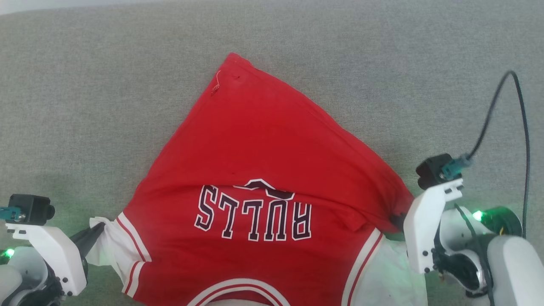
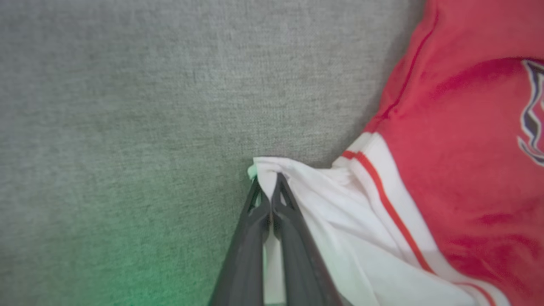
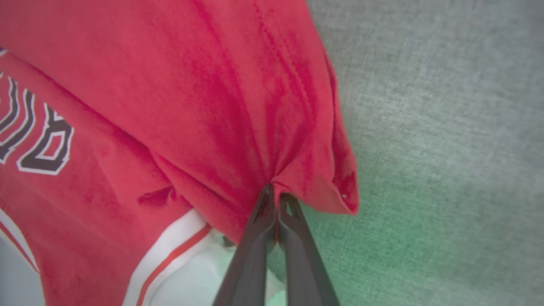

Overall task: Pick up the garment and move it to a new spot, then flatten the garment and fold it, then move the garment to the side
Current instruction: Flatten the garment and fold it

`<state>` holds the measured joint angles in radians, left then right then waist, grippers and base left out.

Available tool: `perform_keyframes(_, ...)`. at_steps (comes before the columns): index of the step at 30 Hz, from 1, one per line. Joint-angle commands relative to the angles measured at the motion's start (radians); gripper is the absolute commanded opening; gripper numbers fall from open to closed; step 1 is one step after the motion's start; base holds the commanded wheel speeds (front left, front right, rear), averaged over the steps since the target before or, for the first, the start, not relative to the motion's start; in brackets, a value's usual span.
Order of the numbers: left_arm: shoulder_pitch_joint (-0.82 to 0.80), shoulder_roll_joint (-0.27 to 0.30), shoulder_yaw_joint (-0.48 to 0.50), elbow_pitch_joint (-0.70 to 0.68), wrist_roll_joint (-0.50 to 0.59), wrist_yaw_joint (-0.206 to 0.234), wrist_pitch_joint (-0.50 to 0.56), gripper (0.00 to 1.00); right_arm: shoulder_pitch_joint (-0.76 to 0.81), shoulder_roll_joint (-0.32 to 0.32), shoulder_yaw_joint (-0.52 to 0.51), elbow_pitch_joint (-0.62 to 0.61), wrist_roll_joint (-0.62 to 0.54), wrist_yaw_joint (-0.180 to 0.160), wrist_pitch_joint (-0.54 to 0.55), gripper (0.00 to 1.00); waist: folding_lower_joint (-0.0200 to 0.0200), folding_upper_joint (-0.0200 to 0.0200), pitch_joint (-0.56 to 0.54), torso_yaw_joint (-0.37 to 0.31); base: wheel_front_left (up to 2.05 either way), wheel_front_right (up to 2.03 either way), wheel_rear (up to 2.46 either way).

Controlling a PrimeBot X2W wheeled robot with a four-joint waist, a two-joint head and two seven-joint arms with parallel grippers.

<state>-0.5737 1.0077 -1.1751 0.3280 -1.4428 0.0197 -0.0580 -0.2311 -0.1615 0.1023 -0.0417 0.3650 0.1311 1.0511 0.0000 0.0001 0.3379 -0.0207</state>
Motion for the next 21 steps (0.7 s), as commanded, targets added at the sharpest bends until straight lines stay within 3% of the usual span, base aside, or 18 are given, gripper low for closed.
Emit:
perform_keyframes(1, -0.021, -0.040, 0.012, -0.001, -0.005, 0.016, -0.006, 0.00, 0.056, 0.014, -0.011, 0.014, -0.022, -0.001, -0.001, 0.00, 0.0000, -0.0001, 0.003, 0.003, 0.00, 0.00, 0.00)
perform_keyframes(6, -0.025, -0.041, 0.012, -0.006, -0.002, 0.014, -0.008, 0.00, 0.092, 0.040, -0.028, 0.055, -0.049, -0.001, -0.048, 0.00, 0.0000, -0.0001, 0.009, 0.008, 0.00, 0.00, 0.00)
perform_keyframes(8, -0.024, -0.043, 0.012, -0.004, -0.001, 0.011, -0.011, 0.00, 0.089, 0.051, -0.037, 0.078, -0.060, -0.002, -0.083, 0.60, 0.0000, -0.0001, 0.010, 0.011, 0.00, 0.00, 0.00)
perform_keyframes(9, -0.022, -0.043, 0.012, -0.002, 0.000, 0.009, -0.013, 0.00, 0.086, 0.053, -0.036, 0.083, -0.065, -0.003, -0.092, 1.00, 0.0000, -0.0001, 0.009, 0.013, 0.00, 0.00, 0.00)
perform_keyframes(13, -0.009, -0.042, 0.008, 0.004, -0.002, 0.004, -0.016, 0.00, 0.075, 0.050, -0.040, 0.044, -0.065, -0.003, -0.116, 1.00, 0.0000, -0.0001, 0.000, 0.019, 0.00, 0.00, 0.00)
perform_keyframes(21, 0.004, -0.053, 0.000, 0.001, 0.005, 0.003, -0.021, 0.00, 0.044, 0.048, -0.043, -0.146, -0.079, -0.001, -0.134, 1.00, 0.0000, -0.0001, -0.019, 0.036, 0.00, 0.00, 0.00)
